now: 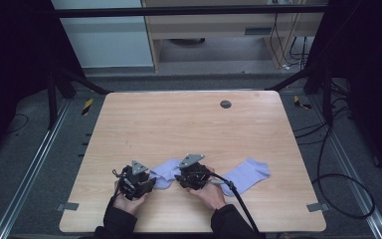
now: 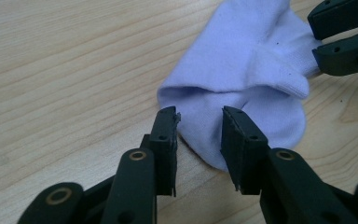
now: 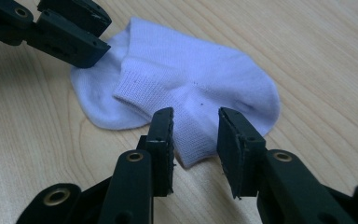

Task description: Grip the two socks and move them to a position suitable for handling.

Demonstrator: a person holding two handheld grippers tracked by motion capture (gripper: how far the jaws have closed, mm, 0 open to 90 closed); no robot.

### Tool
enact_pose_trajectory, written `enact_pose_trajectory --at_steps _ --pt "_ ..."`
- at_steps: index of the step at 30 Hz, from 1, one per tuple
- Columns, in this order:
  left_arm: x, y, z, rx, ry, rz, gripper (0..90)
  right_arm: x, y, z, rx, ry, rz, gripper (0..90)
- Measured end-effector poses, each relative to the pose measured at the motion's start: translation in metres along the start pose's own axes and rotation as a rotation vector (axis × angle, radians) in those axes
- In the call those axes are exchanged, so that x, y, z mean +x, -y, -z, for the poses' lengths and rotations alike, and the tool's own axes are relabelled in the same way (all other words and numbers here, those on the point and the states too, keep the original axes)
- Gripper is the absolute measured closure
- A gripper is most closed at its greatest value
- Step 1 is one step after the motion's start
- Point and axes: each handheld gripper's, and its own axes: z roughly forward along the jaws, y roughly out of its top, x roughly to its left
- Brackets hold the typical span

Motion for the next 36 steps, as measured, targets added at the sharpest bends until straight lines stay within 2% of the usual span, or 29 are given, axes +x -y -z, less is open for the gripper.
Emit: enact_pose_trajectory --at_steps 7,11,16,21,22,23,24,25,27,29,30,31,34,36 --pt "0.0 0.0 -0.002 0.014 0.013 -0.007 75.3 0.002 0.001 -0.004 0.021 -0.006 0.004 74.9" --pt "-0.001 -0.001 -0.003 0.015 0.025 -0.005 81.7 0.002 0.001 -0.005 0.023 -0.022 -0.016 82.1" --pt "-0.002 -0.002 -0.003 0.022 0.032 -0.013 85.6 0.001 0.0 -0.004 0.032 -0.026 -0.044 83.5" --pt "-0.002 -0.002 -0.003 0.024 0.031 -0.011 86.8 0.0 -0.002 0.002 -0.007 -0.033 -0.062 83.9" --pt "-0.002 -0.002 -0.003 0.022 0.032 -0.012 87.0 0.0 -0.005 0.009 -0.06 -0.039 -0.077 83.9" --pt "-0.002 -0.002 -0.003 0.022 0.032 -0.012 87.1 0.0 -0.005 0.009 -0.06 -0.039 -0.077 83.9" --pt "-0.002 -0.002 -0.003 0.022 0.029 -0.014 87.2 -0.001 -0.008 0.014 -0.107 -0.045 -0.106 83.9" --pt "-0.002 -0.002 -0.003 0.022 0.029 -0.014 87.3 -0.001 -0.008 0.014 -0.107 -0.045 -0.106 83.9" --pt "-0.003 -0.002 -0.003 0.022 0.03 -0.016 87.3 -0.004 -0.014 0.019 -0.164 -0.032 -0.148 83.9" --pt "-0.002 -0.002 -0.003 0.022 0.031 -0.017 87.3 -0.005 -0.015 0.019 -0.178 -0.025 -0.16 83.8" --pt "-0.002 -0.002 -0.003 0.022 0.032 -0.019 87.3 -0.007 -0.016 0.016 -0.191 -0.001 -0.187 83.8" --pt "-0.002 -0.002 -0.003 0.022 0.032 -0.019 87.3 -0.007 -0.016 0.016 -0.191 -0.001 -0.187 83.8" --pt "-0.002 -0.002 -0.003 0.023 0.032 -0.023 87.3 -0.012 -0.017 0.007 -0.193 0.036 -0.232 83.8" --pt "-0.002 -0.002 -0.003 0.023 0.032 -0.023 87.3 -0.013 -0.018 0.006 -0.193 0.044 -0.238 83.8"
